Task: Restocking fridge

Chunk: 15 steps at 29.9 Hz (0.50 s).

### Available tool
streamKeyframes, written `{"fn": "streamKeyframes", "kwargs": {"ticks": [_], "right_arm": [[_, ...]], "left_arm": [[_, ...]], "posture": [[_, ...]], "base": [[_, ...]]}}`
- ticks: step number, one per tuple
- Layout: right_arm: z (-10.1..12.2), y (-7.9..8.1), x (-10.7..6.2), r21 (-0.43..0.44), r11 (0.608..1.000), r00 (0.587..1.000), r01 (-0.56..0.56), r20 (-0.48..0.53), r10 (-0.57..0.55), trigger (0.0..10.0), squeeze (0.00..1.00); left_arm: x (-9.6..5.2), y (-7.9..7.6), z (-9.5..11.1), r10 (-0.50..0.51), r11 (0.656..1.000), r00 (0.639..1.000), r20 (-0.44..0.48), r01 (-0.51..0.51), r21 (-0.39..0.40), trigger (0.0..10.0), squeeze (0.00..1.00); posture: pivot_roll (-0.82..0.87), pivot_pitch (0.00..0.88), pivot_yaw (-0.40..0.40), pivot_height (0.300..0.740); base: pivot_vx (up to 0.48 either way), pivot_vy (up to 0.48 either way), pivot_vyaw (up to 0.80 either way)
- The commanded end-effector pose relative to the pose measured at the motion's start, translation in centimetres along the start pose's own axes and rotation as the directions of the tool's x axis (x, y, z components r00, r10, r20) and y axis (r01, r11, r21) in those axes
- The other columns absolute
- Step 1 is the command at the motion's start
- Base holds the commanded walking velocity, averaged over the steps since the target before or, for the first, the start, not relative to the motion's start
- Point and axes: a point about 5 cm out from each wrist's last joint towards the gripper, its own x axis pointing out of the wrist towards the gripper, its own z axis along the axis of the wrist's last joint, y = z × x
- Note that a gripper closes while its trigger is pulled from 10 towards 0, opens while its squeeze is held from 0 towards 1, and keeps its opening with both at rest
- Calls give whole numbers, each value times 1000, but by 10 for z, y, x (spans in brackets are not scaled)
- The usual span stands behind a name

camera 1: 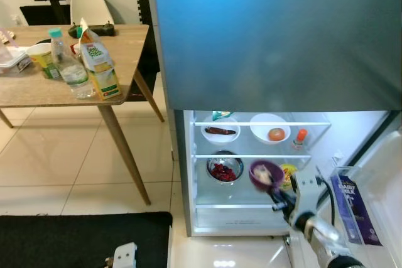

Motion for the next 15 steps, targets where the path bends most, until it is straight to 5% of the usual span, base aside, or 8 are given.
{"fn": "streamKeyframes", "kwargs": {"ticks": [1, 8, 12, 14, 15], "right_arm": [[9, 0, 2, 4, 1000, 998, -20, 59, 20, 10000, 0], [33, -2, 11, -99, 994, 991, 43, 128, -30, 10000, 0], [49, -3, 16, -104, 991, 981, 82, 186, -62, 10000, 0], [64, -1, 24, -108, 989, 973, 105, 215, -80, 10000, 0], [64, -1, 24, -108, 989, 973, 105, 215, -80, 10000, 0]], "left_arm": [[3, -6, 7, -36, 999, 999, 26, 35, 35, 10000, 0], [17, -37, 49, -234, 944, 965, 120, 195, 267, 10000, 0], [21, -57, 70, -353, 888, 922, 159, 277, 366, 10000, 0], [22, -77, 89, -464, 820, 867, 181, 342, 458, 10000, 0], [22, -77, 89, -464, 820, 867, 181, 342, 458, 10000, 0]], "posture": [[-42, 0, -29, 740], [-44, 0, -28, 740], [-40, 0, -26, 740], [-39, 0, -23, 740], [-39, 0, -23, 740]], "base": [[0, 0, 0], [0, 0, 0], [0, 0, 0], [0, 0, 0], [0, 0, 0]]}}
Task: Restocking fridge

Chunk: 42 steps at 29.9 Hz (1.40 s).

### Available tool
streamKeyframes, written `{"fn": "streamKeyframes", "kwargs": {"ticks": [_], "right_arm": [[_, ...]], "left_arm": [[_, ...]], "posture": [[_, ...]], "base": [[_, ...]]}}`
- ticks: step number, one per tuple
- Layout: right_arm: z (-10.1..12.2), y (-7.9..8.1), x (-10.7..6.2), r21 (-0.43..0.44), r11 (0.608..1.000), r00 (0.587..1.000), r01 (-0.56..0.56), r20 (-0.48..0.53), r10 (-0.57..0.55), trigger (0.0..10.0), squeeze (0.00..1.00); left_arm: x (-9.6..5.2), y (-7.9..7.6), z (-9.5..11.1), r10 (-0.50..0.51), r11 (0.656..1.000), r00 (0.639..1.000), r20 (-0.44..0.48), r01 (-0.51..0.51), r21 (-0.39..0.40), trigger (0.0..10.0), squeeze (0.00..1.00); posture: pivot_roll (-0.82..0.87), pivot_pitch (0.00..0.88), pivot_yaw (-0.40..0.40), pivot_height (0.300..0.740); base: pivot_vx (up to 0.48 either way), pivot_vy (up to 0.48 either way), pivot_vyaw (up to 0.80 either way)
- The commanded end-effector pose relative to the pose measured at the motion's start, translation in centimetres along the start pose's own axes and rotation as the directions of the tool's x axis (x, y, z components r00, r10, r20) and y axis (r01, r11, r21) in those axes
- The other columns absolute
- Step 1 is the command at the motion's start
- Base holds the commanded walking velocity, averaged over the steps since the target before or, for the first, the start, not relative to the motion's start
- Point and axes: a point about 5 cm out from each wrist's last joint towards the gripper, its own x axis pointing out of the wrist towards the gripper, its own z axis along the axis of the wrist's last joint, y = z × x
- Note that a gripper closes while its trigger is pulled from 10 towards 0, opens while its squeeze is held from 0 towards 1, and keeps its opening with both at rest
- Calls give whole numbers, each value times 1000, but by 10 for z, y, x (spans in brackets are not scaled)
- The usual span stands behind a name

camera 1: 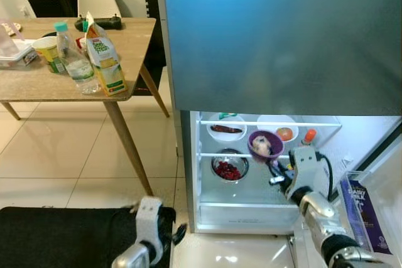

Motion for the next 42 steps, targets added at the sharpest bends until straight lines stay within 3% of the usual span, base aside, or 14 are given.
{"fn": "streamKeyframes", "kwargs": {"ticks": [1, 11, 18, 42], "right_arm": [[19, 1, 12, -11, 1000, 999, 23, 44, -22, 10000, 0], [30, 3, 25, 8, 996, 996, 94, 9, -94, 10000, 0], [35, 7, 30, 10, 995, 995, 103, 6, -103, 10000, 0], [62, 2, 39, -6, 991, 988, 131, 86, -130, 10000, 0]], "left_arm": [[12, -13, 19, -106, 992, 993, 60, 101, 82, 10000, 0], [22, -30, 45, -251, 950, 957, 144, 214, 229, 10000, 0], [26, -37, 60, -307, 928, 933, 188, 250, 278, 10000, 0], [29, -50, 75, -365, 903, 901, 235, 282, 323, 10000, 0]], "posture": [[-38, 0, -20, 740], [-30, 0, -10, 705], [-27, 0, -6, 680], [-27, 0, -1, 621]], "base": [[0, 0, 0], [0, 0, 0], [0, 0, 0], [0, 0, 0]]}}
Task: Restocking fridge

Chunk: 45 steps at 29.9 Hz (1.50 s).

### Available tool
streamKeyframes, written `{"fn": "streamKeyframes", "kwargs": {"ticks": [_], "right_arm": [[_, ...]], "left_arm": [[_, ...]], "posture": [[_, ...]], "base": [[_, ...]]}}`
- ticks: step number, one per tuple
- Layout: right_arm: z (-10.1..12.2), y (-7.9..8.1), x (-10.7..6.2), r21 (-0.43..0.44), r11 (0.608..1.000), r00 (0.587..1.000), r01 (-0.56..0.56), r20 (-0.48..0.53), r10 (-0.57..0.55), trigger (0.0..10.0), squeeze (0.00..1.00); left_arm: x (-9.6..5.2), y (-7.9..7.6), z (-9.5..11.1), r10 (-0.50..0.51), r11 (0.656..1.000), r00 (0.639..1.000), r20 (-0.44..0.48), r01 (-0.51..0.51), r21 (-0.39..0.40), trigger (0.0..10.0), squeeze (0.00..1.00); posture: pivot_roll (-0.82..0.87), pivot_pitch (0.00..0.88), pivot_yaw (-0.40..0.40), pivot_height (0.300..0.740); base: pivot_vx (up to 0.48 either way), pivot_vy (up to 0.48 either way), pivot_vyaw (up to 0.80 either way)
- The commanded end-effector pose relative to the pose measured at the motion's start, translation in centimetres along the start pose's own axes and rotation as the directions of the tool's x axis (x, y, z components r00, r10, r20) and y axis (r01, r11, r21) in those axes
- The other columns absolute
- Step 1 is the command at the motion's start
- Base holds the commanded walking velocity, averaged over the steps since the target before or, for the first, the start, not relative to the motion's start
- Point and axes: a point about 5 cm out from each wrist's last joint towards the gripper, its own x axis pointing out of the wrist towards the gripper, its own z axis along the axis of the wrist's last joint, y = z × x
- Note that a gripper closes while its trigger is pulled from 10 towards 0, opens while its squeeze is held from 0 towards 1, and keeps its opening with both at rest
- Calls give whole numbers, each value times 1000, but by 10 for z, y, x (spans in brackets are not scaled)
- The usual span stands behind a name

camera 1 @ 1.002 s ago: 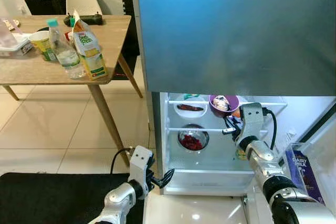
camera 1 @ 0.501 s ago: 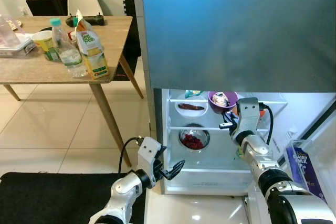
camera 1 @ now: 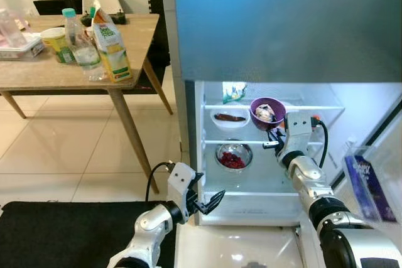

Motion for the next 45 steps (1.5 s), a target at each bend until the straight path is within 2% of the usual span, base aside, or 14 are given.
{"fn": "streamKeyframes", "kwargs": {"ticks": [1, 7, 8, 14, 22, 27, 30, 35, 39, 41, 45], "right_arm": [[12, -2, 3, 2, 1000, 999, 6, 45, -6, 10000, 0], [20, -1, 5, 7, 1000, 996, -7, 90, 7, 10000, 0], [26, 2, 7, 20, 999, 993, -33, 115, 31, 10000, 0], [36, 7, 10, 16, 997, 986, -71, 151, 68, 10000, 0], [77, 17, 21, -13, 991, 956, -135, 262, 134, 10000, 0], [93, 19, 28, -56, 992, 958, -109, 260, 120, 10000, 0], [94, 19, 29, -67, 993, 961, -102, 252, 115, 10000, 0], [108, 12, 34, -93, 995, 971, -39, 231, 60, 10000, 0], [110, 9, 35, -105, 994, 974, -20, 223, 43, 10000, 0], [112, 1, 35, -131, 991, 981, 17, 193, 9, 10000, 0], [116, -10, 35, -124, 990, 982, 61, 184, -37, 10000, 0]], "left_arm": [[6, -4, 5, -14, 1000, 1000, 27, 14, 11, 10000, 0], [11, 2, 21, 10, 999, 996, 89, -14, 52, 10000, 0], [14, 6, 34, 24, 997, 990, 137, -34, 74, 10000, 0], [18, 10, 49, 30, 993, 982, 189, -51, 108, 10000, 0], [22, 15, 86, 31, 976, 953, 303, -94, 198, 10000, 0], [21, 17, 103, 47, 967, 934, 355, -131, 217, 10000, 0], [21, 17, 104, 49, 966, 932, 359, -135, 219, 10000, 0], [19, 15, 115, 58, 960, 920, 388, -158, 232, 10000, 0], [19, 15, 119, 60, 958, 915, 399, -165, 236, 10000, 0], [19, 13, 128, 60, 954, 904, 422, -177, 242, 10000, 0], [17, 10, 137, 54, 952, 896, 440, -179, 248, 10000, 0]], "posture": [[-27, 0, -1, 616], [-29, 0, -3, 611], [-29, 0, -3, 611], [-29, 1, -2, 611], [-27, 22, -7, 611], [-25, 46, -13, 611], [-25, 46, -13, 611], [-18, 96, -20, 611], [-17, 103, -21, 611], [-13, 127, -21, 611], [-11, 147, -17, 596]], "base": [[0, 0, 0], [0, 0, 0], [0, 0, 0], [0, 0, 0], [0, 0, 0], [0, 0, 0], [0, 0, 0], [0, 0, 0], [0, 0, 0], [0, 0, 0], [0, 0, 0]]}}
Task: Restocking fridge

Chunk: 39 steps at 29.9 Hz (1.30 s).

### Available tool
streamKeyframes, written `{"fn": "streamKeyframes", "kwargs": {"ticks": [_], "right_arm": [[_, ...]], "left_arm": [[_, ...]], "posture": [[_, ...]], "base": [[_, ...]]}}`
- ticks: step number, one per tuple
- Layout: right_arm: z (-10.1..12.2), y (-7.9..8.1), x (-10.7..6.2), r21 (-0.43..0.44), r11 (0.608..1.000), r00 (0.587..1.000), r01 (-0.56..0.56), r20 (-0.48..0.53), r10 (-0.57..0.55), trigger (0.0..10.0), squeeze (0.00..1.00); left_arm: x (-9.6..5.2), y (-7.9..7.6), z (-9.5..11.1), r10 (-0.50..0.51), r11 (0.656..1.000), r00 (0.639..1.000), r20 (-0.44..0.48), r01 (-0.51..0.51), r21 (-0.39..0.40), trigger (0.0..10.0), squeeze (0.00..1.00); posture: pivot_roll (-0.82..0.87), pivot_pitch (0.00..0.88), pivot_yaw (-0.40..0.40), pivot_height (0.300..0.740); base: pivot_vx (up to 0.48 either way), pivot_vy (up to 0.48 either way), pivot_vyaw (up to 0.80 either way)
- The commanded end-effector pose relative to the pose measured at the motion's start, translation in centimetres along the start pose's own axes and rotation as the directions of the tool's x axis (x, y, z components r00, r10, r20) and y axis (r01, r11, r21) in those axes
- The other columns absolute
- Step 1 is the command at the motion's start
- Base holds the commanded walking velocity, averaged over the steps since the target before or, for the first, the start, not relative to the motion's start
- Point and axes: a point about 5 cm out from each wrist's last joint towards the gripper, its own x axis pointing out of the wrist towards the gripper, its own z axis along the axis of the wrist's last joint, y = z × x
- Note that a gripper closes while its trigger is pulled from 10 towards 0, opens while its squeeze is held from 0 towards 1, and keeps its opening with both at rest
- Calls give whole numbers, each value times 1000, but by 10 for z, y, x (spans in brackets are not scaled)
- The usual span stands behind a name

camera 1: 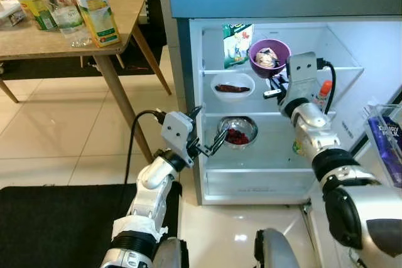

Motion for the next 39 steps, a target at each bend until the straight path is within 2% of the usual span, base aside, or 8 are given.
{"fn": "streamKeyframes", "kwargs": {"ticks": [1, 7, 12, 16, 23, 32, 35, 39], "right_arm": [[9, -4, 3, 4, 1000, 1000, 20, 14, -20, 10000, 0], [12, -6, 3, 10, 1000, 999, 28, 31, -29, 10000, 0], [15, -6, 4, 9, 1000, 998, 20, 51, -20, 10000, 0], [24, -7, 6, 17, 1000, 996, 11, 83, -13, 10000, 0], [53, -7, 11, 39, 999, 982, -33, 184, 26, 10000, 0], [69, -9, 17, -45, 999, 989, 9, 149, -2, 10000, 0], [70, -12, 20, -103, 993, 995, 59, 92, -50, 10000, 0], [73, -15, 22, -128, 986, 994, 104, 51, -98, 10000, 0]], "left_arm": [[0, -3, 2, -8, 1000, 1000, -2, 8, -8, 10000, 0], [1, -4, 5, -13, 1000, 1000, -1, 13, -8, 10000, 0], [1, -5, 6, -14, 1000, 1000, 2, 14, -10, 10000, 0], [2, -8, 10, -12, 1000, 1000, 4, 12, -15, 10000, 0], [9, -7, 24, -6, 1000, 999, 44, 6, -6, 10000, 0], [16, -3, 38, 13, 1000, 996, 87, -14, 12, 10000, 0], [18, 0, 46, 25, 999, 993, 111, -28, 24, 10000, 0], [20, 0, 53, 43, 998, 991, 130, -48, 34, 10000, 0]], "posture": [[-11, 147, -17, 591], [-15, 155, -18, 571], [-15, 159, -21, 571], [-17, 164, -22, 571], [-19, 160, -30, 571], [-19, 151, -36, 571], [-20, 148, -40, 571], [-19, 148, -42, 571]], "base": [[0, 0, 0], [0, 0, 0], [0, 0, 0], [0, 0, 0], [0, 0, 0], [0, 0, 0], [0, 0, 0], [0, 0, 0]]}}
